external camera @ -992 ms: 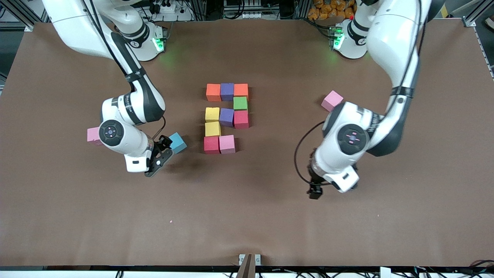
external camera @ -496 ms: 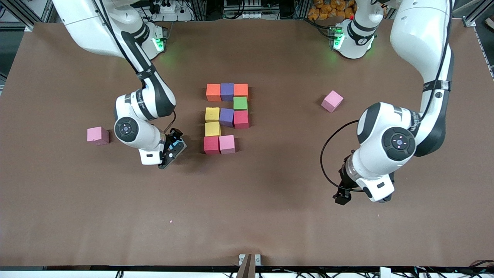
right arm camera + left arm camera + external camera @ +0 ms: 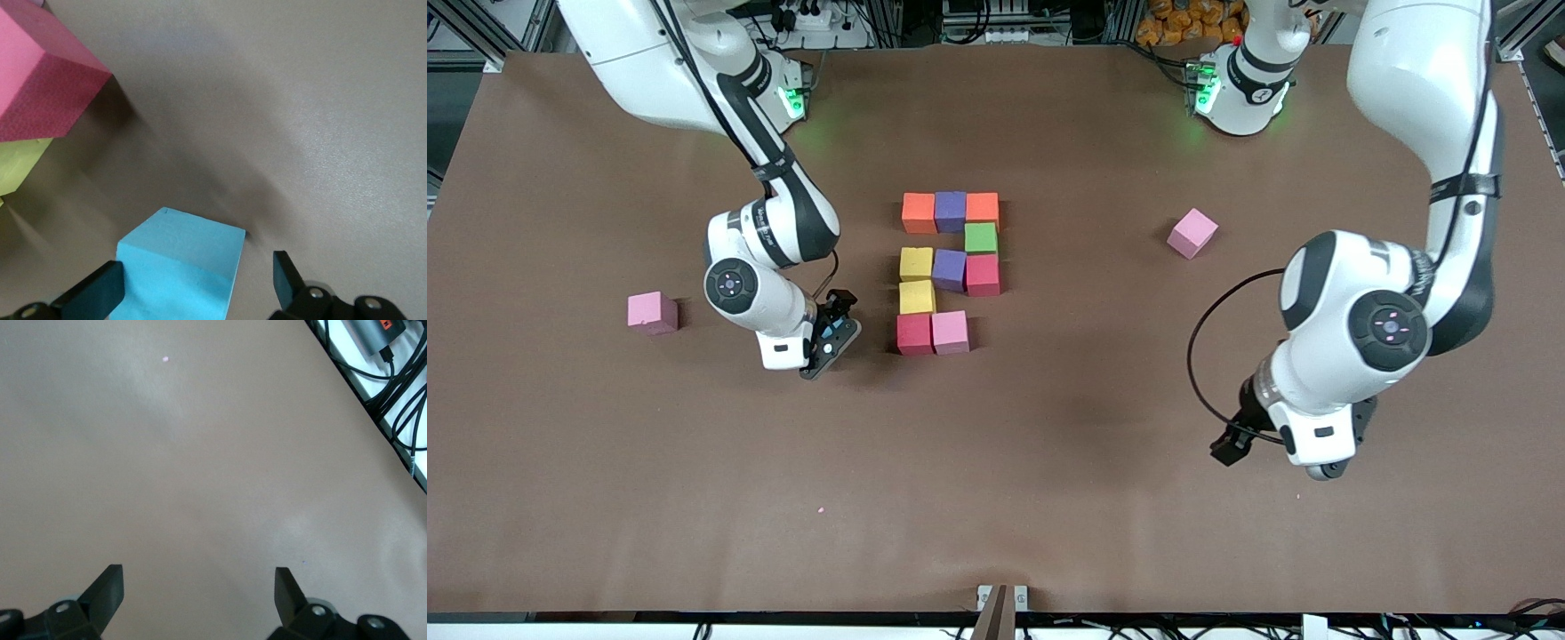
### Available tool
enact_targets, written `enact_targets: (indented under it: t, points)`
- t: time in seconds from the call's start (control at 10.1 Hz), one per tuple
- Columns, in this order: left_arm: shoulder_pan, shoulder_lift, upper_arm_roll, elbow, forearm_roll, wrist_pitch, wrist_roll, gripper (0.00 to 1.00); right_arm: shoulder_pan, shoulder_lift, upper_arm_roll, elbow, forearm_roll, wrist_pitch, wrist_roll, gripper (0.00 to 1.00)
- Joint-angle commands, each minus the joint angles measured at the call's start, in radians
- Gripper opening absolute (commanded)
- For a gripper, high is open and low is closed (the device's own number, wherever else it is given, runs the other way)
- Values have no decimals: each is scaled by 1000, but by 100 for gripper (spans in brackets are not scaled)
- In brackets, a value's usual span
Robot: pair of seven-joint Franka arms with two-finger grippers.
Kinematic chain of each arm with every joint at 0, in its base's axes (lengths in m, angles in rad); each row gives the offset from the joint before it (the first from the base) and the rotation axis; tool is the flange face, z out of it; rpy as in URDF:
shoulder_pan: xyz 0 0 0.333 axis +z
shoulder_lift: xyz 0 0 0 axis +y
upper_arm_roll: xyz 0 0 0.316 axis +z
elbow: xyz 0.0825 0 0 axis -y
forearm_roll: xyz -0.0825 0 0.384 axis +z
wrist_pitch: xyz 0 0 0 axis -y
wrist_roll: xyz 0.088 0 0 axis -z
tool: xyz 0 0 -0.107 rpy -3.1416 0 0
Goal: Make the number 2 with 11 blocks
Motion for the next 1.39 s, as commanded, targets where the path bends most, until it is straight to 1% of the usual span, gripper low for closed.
enact_targets:
  t: [0.0,0.1,0.2,0.4,0.6,0.69,0.79,0.99,1.19,1.29]
  points:
    - [16,-50,-9,-27,19,-55,84,100,-12,-54,3,12,11,-83,-5,100]
    - [16,-66,-9,-27,19,-69,91,100,-21,-66,3,35,11,-138,-8,100]
    - [24,-85,-8,-25,17,-83,121,100,-26,-68,3,33,11,-148,-7,100]
    - [68,-118,-11,-25,13,-147,248,100,-26,-60,1,21,13,-130,-7,100]
    - [78,-157,-11,-25,16,-243,403,100,-16,-51,4,-57,13,4,1,100]
    - [96,-181,-13,-25,11,-300,489,100,-13,-40,4,-66,13,29,3,100]
    - [101,-184,-19,-24,11,-343,547,100,-12,-31,6,-71,14,42,4,100]
    - [102,-210,-16,-22,11,-400,588,100,-12,-28,6,-82,16,65,6,100]
    - [123,-243,-11,-34,5,-423,588,100,-10,-28,6,-80,16,65,6,99]
    - [131,-257,-14,-45,3,-455,582,100,-12,-28,6,-80,16,65,4,74]
